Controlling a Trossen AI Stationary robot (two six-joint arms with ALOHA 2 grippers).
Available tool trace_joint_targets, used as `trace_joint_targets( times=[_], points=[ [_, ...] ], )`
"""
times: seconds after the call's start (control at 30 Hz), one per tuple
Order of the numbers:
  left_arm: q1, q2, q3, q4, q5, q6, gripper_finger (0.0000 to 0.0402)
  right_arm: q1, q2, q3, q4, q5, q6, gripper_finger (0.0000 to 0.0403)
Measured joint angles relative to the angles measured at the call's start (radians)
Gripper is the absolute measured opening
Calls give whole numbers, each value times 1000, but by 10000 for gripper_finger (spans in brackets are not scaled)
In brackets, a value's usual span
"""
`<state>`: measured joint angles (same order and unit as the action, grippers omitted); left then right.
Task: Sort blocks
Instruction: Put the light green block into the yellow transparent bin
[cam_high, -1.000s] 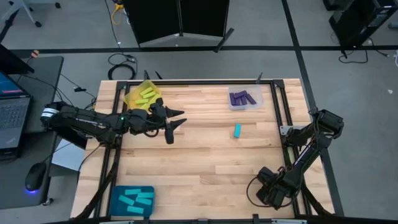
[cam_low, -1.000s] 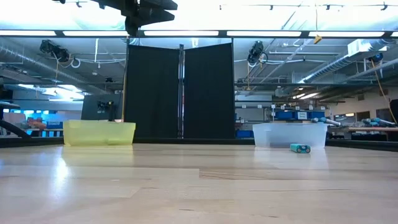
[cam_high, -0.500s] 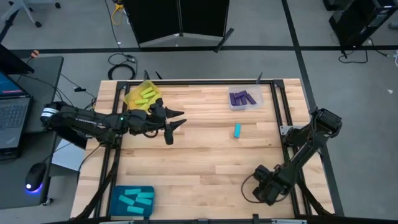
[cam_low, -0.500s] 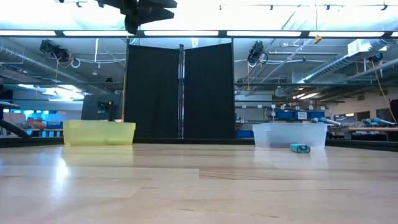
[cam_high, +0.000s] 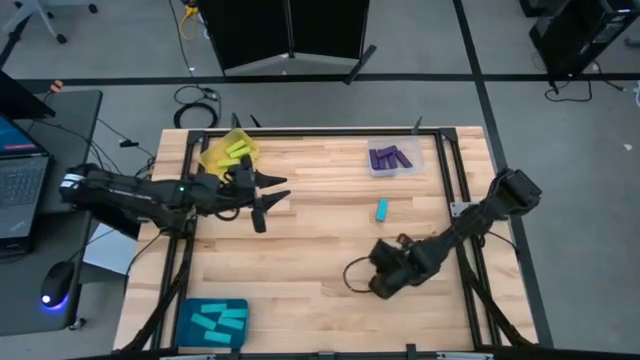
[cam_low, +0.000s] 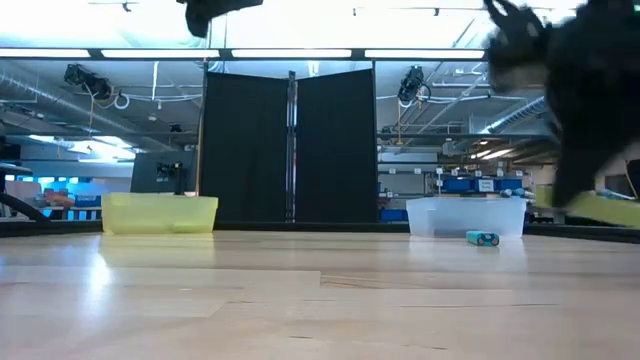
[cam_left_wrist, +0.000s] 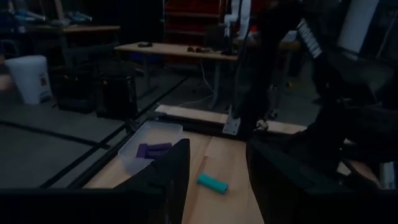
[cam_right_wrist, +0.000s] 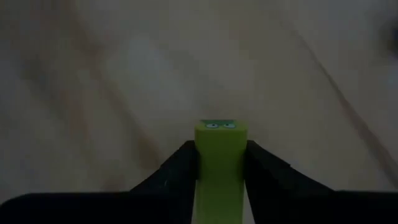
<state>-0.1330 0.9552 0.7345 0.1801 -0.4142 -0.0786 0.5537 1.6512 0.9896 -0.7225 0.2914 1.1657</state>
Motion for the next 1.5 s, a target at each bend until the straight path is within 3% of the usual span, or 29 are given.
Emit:
trace_joint_targets(
  times=[0.23, 0.37, 0.47, 0.6, 0.73, 0.9, 1.1, 1.37, 1.5],
  points=[
    [-27, -103, 0, -36, -1, 8, 164, -170, -2, 168, 123, 88, -440, 116],
    [-50, -163, 0, -38, 0, 25, 164, -282, -3, 232, 360, 89, -724, 116],
    [-60, -217, 0, -36, 7, 26, 164, -377, 0, 247, 560, 35, -889, 116],
    [-60, -289, 0, -39, 7, 30, 164, -514, 36, 250, 767, -59, -983, 116],
    [-60, -353, 0, -34, 7, 73, 164, -630, 141, 257, 1013, -186, -993, 116],
    [-60, -406, 0, -32, 7, 95, 164, -704, 358, 426, 1090, -298, -978, 116],
    [-60, -420, 0, -42, 7, 94, 164, -749, 633, 781, 1077, -370, -973, 116],
    [-60, -420, 0, -46, 7, 75, 164, -800, 1013, 1359, 992, -401, -920, 116],
    [-60, -420, 0, -53, 7, 67, 164, -832, 1048, 1288, 1190, -350, -832, 116]
  ],
)
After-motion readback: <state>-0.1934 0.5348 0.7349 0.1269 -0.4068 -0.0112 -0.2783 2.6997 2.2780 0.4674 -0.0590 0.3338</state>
